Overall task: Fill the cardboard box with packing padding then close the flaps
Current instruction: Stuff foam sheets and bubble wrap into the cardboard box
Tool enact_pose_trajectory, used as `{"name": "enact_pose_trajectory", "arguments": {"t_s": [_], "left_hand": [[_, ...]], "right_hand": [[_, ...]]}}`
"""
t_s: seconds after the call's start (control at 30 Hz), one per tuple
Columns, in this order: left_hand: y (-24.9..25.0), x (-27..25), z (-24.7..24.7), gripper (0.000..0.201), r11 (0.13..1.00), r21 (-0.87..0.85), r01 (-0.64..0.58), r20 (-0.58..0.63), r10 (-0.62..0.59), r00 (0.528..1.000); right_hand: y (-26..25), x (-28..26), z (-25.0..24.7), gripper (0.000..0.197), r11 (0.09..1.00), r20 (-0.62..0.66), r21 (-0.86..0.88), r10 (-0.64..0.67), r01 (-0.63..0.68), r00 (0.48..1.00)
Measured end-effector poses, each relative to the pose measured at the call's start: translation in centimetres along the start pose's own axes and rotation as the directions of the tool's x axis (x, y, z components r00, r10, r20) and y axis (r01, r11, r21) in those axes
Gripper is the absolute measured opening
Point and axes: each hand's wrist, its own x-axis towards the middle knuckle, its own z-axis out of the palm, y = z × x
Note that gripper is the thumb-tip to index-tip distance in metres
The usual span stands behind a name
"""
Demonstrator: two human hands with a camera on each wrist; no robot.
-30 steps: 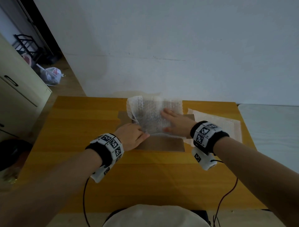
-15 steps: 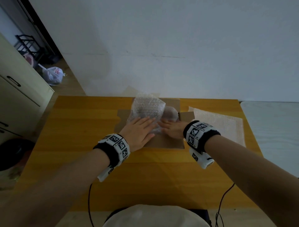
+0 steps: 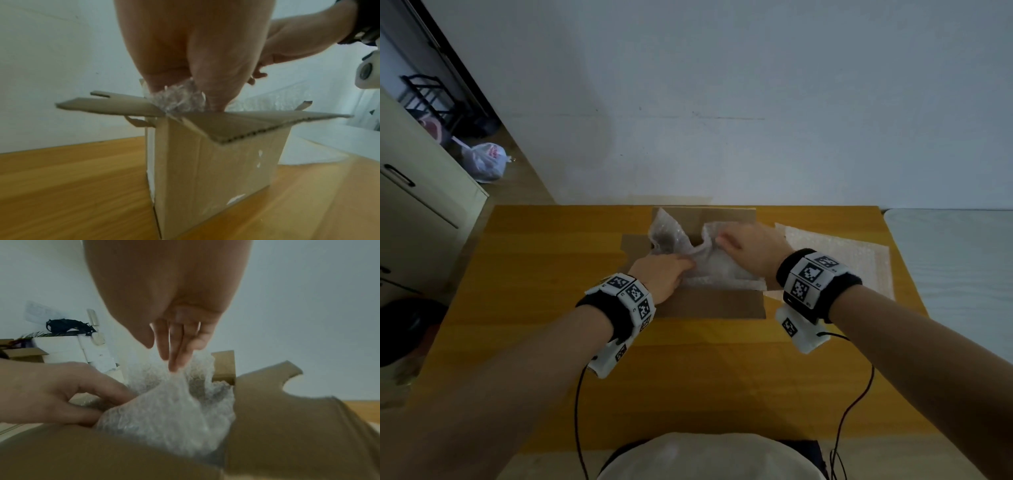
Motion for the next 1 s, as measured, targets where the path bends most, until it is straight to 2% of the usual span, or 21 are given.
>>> {"name": "enact_pose_trajectory", "arguments": {"t_s": [0.03,0.07,0.17,0.27,0.37,0.43,0.53,0.6,0.73,0.9,1.0], "left_hand": [[-0.1,-0.1,0.1,0.041,1.000,0.006,-0.012,-0.031,0.013,0.999],[-0.1,-0.2,0.1,0.041,1.000,0.009,-0.017,-0.055,0.017,0.998],[-0.2,-0.5,0.3,0.041,0.999,-0.001,-0.038,-0.089,0.038,0.995],[-0.9,-1.6,0.7,0.038,0.992,-0.022,-0.121,-0.202,0.114,0.973],[-2.3,-3.2,1.2,0.046,0.982,0.015,-0.187,-0.319,0.182,0.930],[-3.3,-4.0,1.4,0.050,0.993,0.014,-0.114,-0.360,0.111,0.926],[-4.0,-4.8,1.4,0.053,0.997,-0.018,0.069,-0.315,-0.071,0.946],[-4.5,-4.9,1.6,0.057,0.992,0.019,0.126,-0.258,-0.117,0.959],[-4.5,-4.4,2.1,0.063,0.989,0.113,0.099,-0.110,-0.086,0.990],[-4.2,-4.3,2.0,0.056,0.989,0.089,0.121,-0.103,-0.112,0.988],[-4.4,-4.7,2.1,0.068,0.995,0.094,0.046,-0.082,-0.038,0.996]], "right_hand": [[-0.1,0.2,-0.2,0.028,1.000,-0.087,-0.004,-0.019,0.018,0.996],[-0.3,0.4,-0.2,0.029,0.999,-0.120,0.009,-0.047,0.048,0.992],[-1.6,1.3,0.0,0.049,0.986,-0.005,0.027,-0.163,0.163,0.987],[-3.1,2.3,0.8,0.054,0.963,0.053,0.045,-0.270,0.267,0.962],[-3.8,2.9,1.6,0.054,0.930,0.141,-0.130,-0.326,0.343,0.935],[-3.7,3.1,2.4,0.054,0.894,0.259,-0.212,-0.339,0.396,0.905],[-3.5,3.2,3.5,0.053,0.875,0.349,-0.225,-0.339,0.429,0.874],[-3.7,3.5,4.0,0.053,0.885,0.378,-0.222,-0.309,0.409,0.873],[-3.8,3.9,4.5,0.055,0.911,0.463,-0.203,-0.234,0.360,0.855],[-4.2,4.5,4.8,0.054,0.937,0.532,-0.179,-0.166,0.302,0.830],[-4.7,4.6,5.1,0.053,0.947,0.564,-0.178,-0.125,0.267,0.816]]}}
